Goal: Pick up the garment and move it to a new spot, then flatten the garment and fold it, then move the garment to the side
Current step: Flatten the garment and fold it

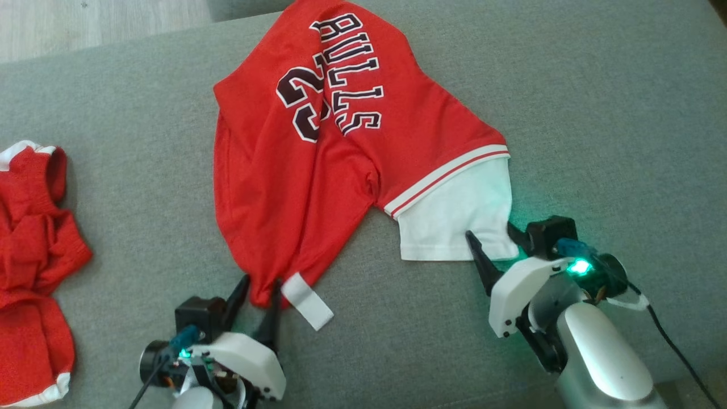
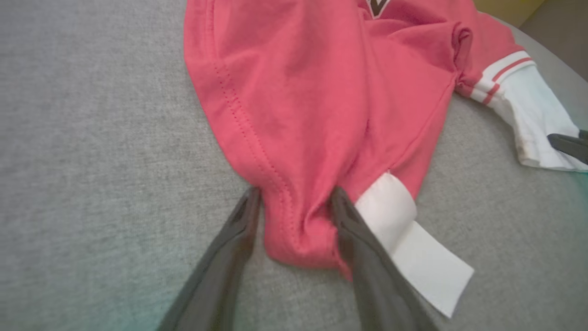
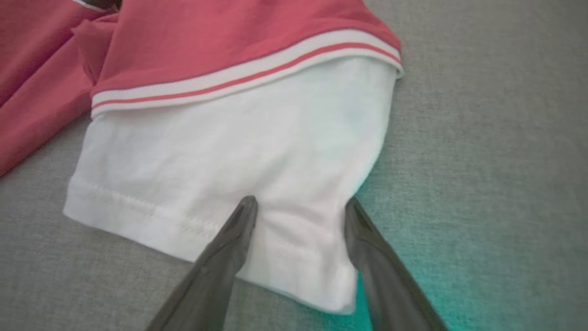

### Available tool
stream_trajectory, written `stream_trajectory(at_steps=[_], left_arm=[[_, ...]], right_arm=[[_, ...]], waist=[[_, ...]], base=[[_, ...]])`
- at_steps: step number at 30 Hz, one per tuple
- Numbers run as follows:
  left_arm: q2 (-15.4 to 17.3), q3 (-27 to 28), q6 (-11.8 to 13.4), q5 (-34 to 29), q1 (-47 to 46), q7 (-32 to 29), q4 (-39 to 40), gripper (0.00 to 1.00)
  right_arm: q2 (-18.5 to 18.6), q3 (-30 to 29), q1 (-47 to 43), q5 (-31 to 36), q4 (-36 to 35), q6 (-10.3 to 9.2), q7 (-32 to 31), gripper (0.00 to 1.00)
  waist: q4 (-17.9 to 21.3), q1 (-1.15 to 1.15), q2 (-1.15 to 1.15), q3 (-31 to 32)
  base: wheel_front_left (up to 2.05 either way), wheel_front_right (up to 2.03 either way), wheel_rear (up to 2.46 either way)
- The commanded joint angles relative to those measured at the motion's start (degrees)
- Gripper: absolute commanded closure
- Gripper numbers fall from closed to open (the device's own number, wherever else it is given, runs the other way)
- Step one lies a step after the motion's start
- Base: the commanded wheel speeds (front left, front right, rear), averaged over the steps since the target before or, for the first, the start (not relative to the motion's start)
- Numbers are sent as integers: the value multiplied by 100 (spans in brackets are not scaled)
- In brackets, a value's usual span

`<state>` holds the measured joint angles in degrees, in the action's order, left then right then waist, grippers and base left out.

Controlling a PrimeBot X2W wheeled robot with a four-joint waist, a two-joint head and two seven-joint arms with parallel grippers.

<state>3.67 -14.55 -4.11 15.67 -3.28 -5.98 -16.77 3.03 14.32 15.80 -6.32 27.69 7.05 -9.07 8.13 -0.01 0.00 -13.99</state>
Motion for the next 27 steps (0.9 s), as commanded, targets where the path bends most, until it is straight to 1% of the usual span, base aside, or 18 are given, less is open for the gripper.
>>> stream_trajectory(at_steps=[1, 2, 3, 6, 8, 10, 13, 17, 21, 25, 26, 27], left_arm=[[27, 26, -35, 45, 42, -242, -196, 53], [26, 4, -43, 56, 44, -259, -217, 67], [28, -31, -62, 64, 46, -278, -239, 100], [44, -83, -100, 104, 63, -275, -271, 100], [75, -83, -121, 145, 80, -255, -221, 100], [116, -28, -125, 205, 113, -211, -69, 100], [174, 112, -130, 384, 226, -212, 398, 100], [330, 330, -161, 728, 456, -405, 1451, 100], [652, 494, -192, 1026, 653, -910, 2861, 100], [1074, 622, -234, 1441, 679, -1623, 4284, 100], [1074, 622, -234, 1441, 679, -1623, 4284, 100], [1199, 675, -242, 1540, 639, -1802, 4610, 100]], right_arm=[[-15, 282, 16, -69, -13, 44, -127, 77], [-15, 347, 21, -119, -13, 44, -144, 100], [-15, 375, 25, -174, -25, 44, -124, 100], [-11, 381, 21, -386, -114, 44, -37, 100], [-12, 271, 14, -696, -302, 44, 57, 100], [-12, 95, 7, -992, -611, 44, 140, 100], [-12, -223, -39, -1533, -1292, 44, 144, 100], [90, -631, -152, -2304, -2487, 44, -149, 100], [202, -1050, -242, -2944, -3738, 44, -616, 100], [221, -1632, -132, -3323, -4849, 44, -1075, 100], [221, -1632, -132, -3323, -4849, 44, -1075, 100], [206, -1774, -58, -3405, -5081, 44, -1199, 100]], waist=[[1, 1, 0, -9], [-3, 1, 0, -11], [-4, 1, 0, -6], [-11, 1, 0, 55], [-18, 1, 0, 113], [-15, 1, 0, 195], [3, 1, 0, 341], [35, 1, 0, 561], [67, 1, 0, 786], [108, 1, 0, 955], [108, 1, 0, 955], [127, 1, 0, 994]], base=[[0, 0, 0], [0, 0, 0], [0, 0, 0], [0, 0, 0], [0, 0, 0], [0, 0, 0], [0, 0, 0], [0, 0, 0], [0, 0, 0], [0, 0, 0], [0, 0, 0], [0, 0, 0]])
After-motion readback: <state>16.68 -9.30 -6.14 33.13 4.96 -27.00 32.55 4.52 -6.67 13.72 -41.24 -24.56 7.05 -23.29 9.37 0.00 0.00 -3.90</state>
